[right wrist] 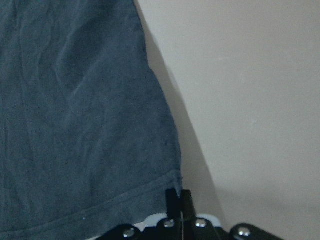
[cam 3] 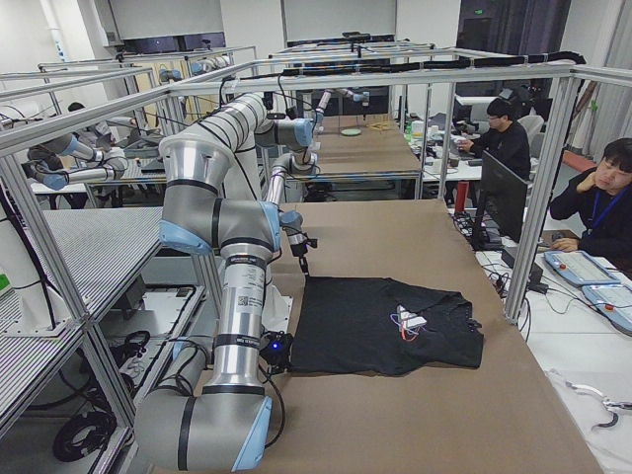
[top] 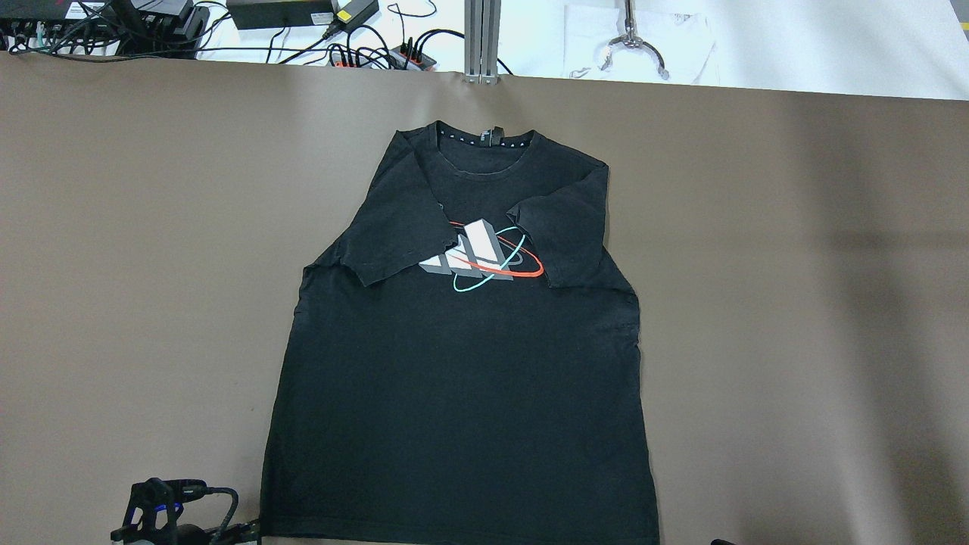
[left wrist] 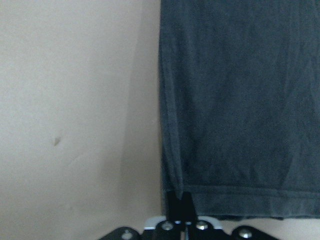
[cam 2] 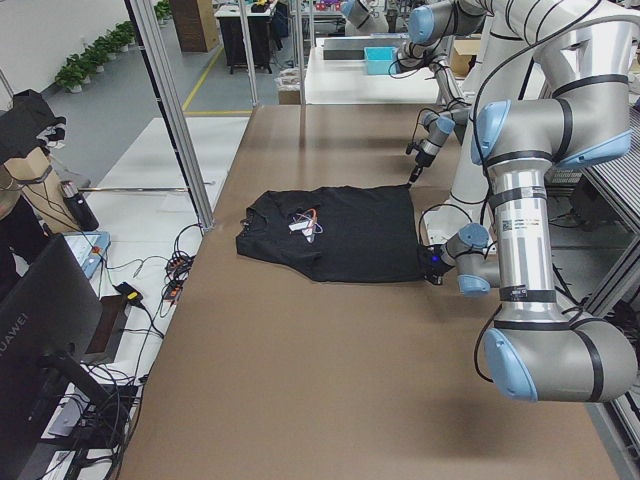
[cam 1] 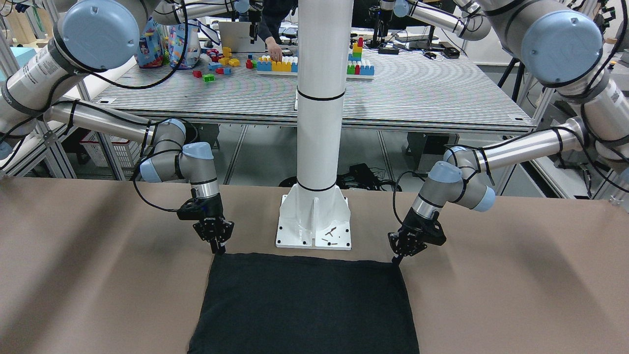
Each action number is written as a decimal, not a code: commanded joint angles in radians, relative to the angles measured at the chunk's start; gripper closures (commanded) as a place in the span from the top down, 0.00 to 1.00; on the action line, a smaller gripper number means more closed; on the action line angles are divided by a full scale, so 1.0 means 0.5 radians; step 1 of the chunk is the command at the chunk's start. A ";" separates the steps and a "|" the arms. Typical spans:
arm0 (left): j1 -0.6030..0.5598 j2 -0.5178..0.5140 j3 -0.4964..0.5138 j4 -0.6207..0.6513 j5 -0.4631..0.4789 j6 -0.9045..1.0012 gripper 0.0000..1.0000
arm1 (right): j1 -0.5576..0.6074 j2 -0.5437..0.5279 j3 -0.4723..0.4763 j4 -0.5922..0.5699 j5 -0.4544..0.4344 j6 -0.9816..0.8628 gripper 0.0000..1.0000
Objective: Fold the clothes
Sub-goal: 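Grasp the hem corners nearest the robot with both grippers, then lift the hem with both grippers and fold it toward the collar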
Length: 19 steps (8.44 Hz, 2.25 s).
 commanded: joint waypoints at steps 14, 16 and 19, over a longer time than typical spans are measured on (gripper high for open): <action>-0.944 -0.844 -0.673 1.712 -1.562 0.882 0.00 | 0.649 0.243 0.790 -0.528 1.669 -1.184 0.00; -0.800 -0.645 -0.981 1.712 -1.790 0.985 0.00 | 0.400 0.227 0.954 -0.750 1.666 -1.184 0.00; -0.716 -0.512 -1.168 1.727 -1.809 0.982 0.00 | 0.257 0.276 1.223 -1.227 1.547 -1.178 0.00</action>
